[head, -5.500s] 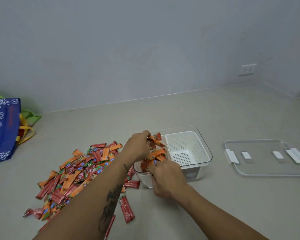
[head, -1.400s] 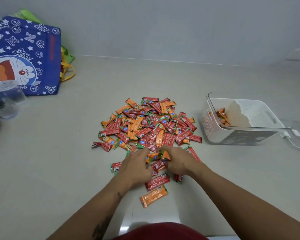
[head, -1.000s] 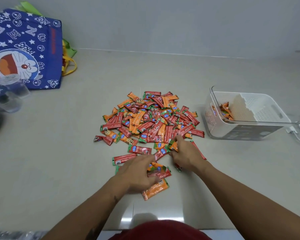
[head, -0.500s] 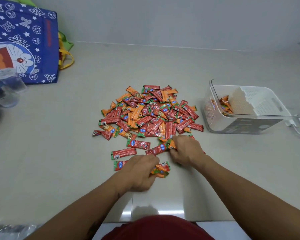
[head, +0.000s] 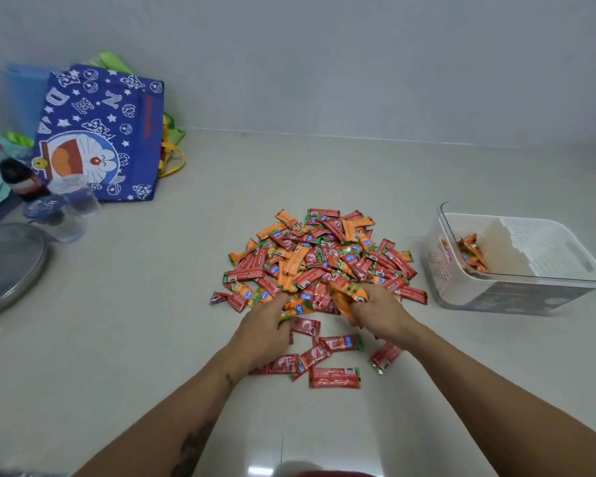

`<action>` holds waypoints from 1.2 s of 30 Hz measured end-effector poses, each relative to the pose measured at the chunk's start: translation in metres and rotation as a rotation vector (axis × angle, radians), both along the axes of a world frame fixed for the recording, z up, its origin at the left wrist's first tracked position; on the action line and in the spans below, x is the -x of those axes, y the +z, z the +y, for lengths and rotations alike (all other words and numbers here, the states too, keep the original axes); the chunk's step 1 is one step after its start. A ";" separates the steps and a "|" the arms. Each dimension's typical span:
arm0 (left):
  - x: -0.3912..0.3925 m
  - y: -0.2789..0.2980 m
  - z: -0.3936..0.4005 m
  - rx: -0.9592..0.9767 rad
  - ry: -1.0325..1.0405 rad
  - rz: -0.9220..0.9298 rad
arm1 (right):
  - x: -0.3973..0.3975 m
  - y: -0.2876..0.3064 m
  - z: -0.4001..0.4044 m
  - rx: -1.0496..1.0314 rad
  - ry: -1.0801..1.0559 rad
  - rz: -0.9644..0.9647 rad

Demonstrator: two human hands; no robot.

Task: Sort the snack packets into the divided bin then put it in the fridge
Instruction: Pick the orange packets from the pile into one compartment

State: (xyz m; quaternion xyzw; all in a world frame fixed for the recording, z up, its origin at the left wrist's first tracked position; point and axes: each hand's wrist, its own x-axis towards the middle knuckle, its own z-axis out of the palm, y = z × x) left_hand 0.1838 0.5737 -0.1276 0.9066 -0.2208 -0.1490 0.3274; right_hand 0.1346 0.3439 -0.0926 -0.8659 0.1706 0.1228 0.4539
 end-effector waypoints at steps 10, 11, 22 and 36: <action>-0.052 0.013 0.004 -0.043 0.258 0.023 | -0.020 0.002 0.015 0.027 0.037 -0.024; -0.057 0.015 -0.001 -0.043 0.277 0.029 | -0.022 0.004 0.014 0.011 0.028 -0.037; -0.103 0.013 -0.062 -0.238 0.387 0.066 | -0.041 0.007 -0.001 0.178 0.008 -0.145; -0.100 -0.009 -0.051 -0.094 0.291 -0.034 | -0.025 -0.002 -0.001 0.094 -0.072 -0.225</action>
